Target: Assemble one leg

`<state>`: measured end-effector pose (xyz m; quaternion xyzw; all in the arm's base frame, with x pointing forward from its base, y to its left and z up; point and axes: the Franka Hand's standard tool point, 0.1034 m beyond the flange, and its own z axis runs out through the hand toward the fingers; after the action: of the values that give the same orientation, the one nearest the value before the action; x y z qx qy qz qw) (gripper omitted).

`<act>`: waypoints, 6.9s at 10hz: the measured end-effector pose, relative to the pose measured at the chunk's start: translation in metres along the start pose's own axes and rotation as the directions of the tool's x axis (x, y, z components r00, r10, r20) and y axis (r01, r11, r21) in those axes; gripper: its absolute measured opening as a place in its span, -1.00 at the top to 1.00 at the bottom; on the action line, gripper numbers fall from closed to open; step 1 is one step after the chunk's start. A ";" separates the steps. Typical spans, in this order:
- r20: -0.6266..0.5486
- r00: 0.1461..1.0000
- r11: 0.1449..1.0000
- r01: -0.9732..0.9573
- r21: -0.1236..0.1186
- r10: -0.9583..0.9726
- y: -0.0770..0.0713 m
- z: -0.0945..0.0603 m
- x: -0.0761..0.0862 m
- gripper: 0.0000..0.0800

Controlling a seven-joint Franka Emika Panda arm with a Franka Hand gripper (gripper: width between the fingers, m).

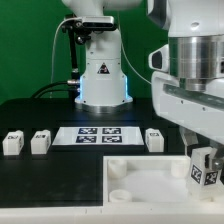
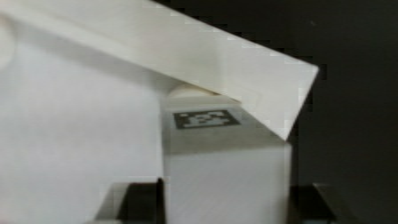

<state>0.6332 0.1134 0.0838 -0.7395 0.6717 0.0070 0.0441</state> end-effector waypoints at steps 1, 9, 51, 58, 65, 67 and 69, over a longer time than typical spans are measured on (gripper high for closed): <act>0.001 0.996 0.996 -0.087 0.012 0.087 0.001 0.000 0.000 0.24; -0.022 0.806 0.806 0.592 0.014 -0.592 0.000 0.001 -0.008 -0.60; 0.080 -0.183 -0.188 0.981 -0.052 -0.980 0.012 0.001 0.005 -0.62; 0.061 0.178 0.173 0.982 -0.077 -0.982 0.011 0.002 0.010 0.26; -0.068 0.918 0.920 0.392 0.018 -0.390 0.005 0.006 0.005 0.26; -0.028 0.999 0.998 0.042 0.043 -0.041 0.007 0.006 0.005 0.26; -0.001 0.949 0.948 -0.315 0.051 0.315 0.010 0.006 0.004 0.26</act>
Offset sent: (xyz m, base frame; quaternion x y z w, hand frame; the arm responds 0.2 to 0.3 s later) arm 0.0000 0.0000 0.0000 0.0000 0.0000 0.0000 1.0000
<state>0.6244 0.1087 0.0768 -0.6214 0.7814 -0.0061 0.0580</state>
